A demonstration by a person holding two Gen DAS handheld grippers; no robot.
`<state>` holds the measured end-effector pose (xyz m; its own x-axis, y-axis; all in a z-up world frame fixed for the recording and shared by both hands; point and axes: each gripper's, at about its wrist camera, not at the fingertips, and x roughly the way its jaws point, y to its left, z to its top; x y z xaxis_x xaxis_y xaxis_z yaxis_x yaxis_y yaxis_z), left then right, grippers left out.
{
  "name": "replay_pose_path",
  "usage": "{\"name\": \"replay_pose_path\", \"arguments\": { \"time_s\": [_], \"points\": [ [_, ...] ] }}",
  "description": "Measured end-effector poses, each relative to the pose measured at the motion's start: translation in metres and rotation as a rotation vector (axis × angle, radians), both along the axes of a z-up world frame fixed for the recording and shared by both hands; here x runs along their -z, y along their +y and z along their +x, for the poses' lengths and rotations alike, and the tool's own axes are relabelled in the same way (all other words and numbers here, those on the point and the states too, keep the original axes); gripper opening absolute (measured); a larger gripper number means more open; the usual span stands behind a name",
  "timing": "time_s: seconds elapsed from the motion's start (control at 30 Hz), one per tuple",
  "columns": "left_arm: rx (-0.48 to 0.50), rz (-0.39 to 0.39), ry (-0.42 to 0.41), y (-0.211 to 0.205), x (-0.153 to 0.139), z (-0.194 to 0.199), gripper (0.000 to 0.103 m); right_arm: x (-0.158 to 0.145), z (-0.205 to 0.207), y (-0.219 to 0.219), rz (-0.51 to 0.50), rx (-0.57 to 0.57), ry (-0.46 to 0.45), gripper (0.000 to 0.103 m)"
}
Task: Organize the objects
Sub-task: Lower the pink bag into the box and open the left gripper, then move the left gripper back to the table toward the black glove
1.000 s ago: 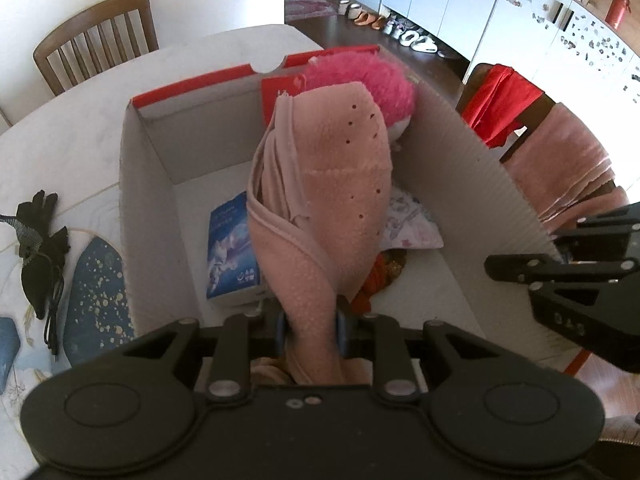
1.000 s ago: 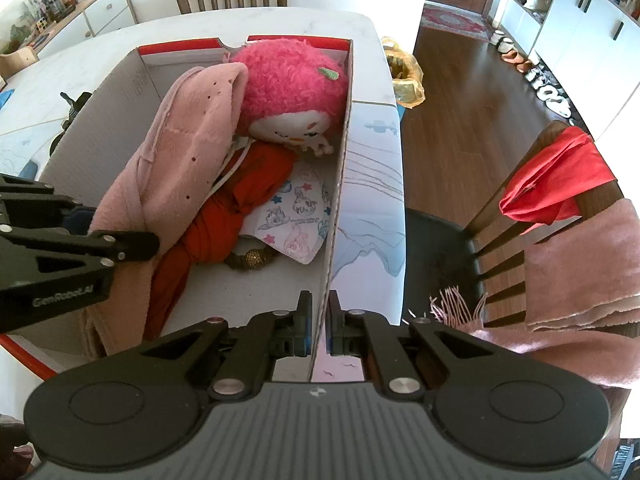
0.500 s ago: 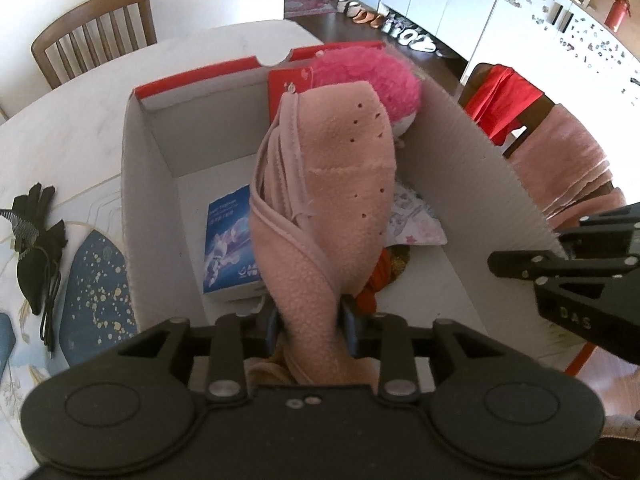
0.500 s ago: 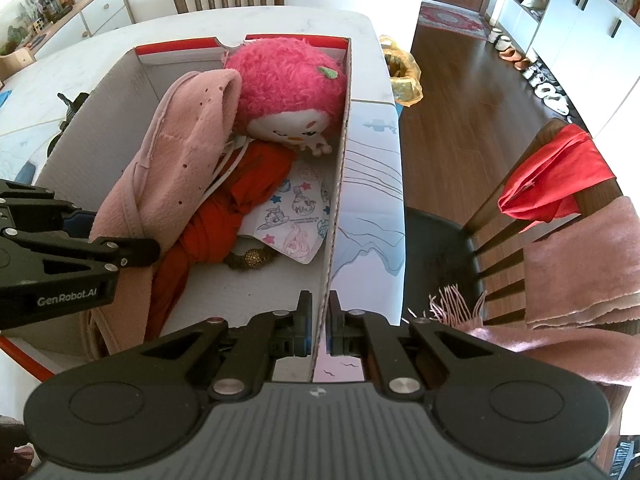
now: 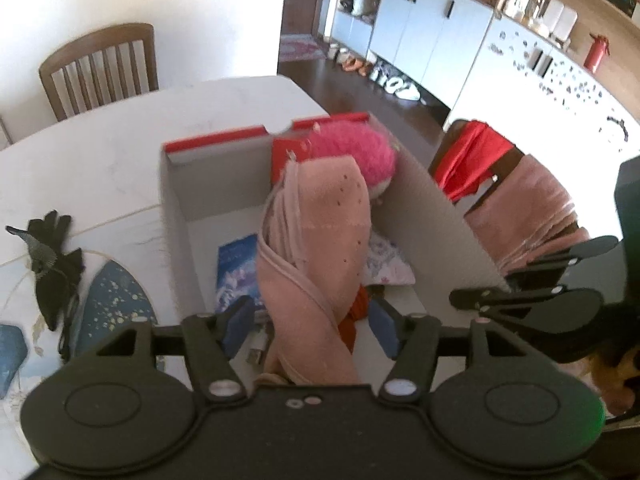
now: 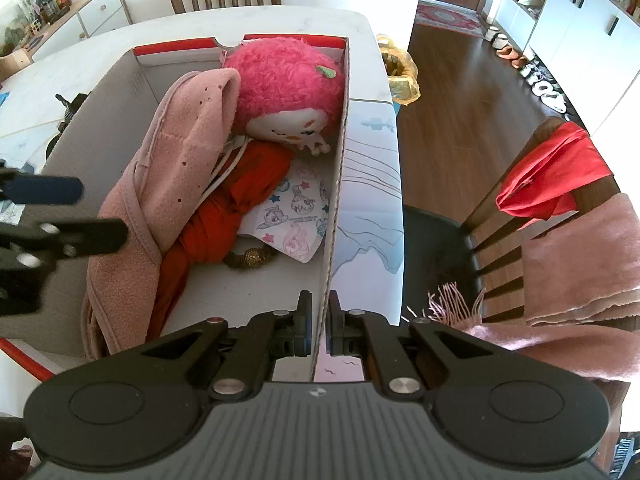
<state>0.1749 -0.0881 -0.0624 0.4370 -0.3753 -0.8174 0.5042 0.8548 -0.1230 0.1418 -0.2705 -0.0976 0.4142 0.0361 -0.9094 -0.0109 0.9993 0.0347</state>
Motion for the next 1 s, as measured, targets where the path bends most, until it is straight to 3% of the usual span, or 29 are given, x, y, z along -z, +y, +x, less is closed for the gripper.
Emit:
{"name": "replay_pose_path", "arguments": {
  "time_s": [0.17,0.27,0.47,0.7,0.83,1.0],
  "points": [
    [-0.031,-0.038,-0.018,0.019,-0.018,0.001,0.063,0.000,0.000,0.000,-0.002,-0.001,0.000,0.006],
    [-0.064,-0.056,-0.040,0.036,-0.031,0.002,0.073,0.000,0.000,0.000,0.000,0.001,0.000,0.006],
    [-0.137,-0.053,-0.077,0.069,-0.043,0.006,0.080,-0.001,-0.002,-0.001,0.001,0.004,0.000,0.006],
    [-0.227,-0.011,-0.090,0.104,-0.042,0.016,0.086,-0.001,-0.002,-0.001,0.001,0.006,0.003,0.006],
    [-0.270,0.026,-0.120,0.120,-0.037,0.022,0.099,-0.002,-0.001,-0.001,0.000,0.007,0.006,0.006],
    [-0.312,0.060,-0.130,0.137,-0.023,0.036,0.101,-0.001,0.000,-0.002,0.000,0.011,0.011,0.006]
  ]
}}
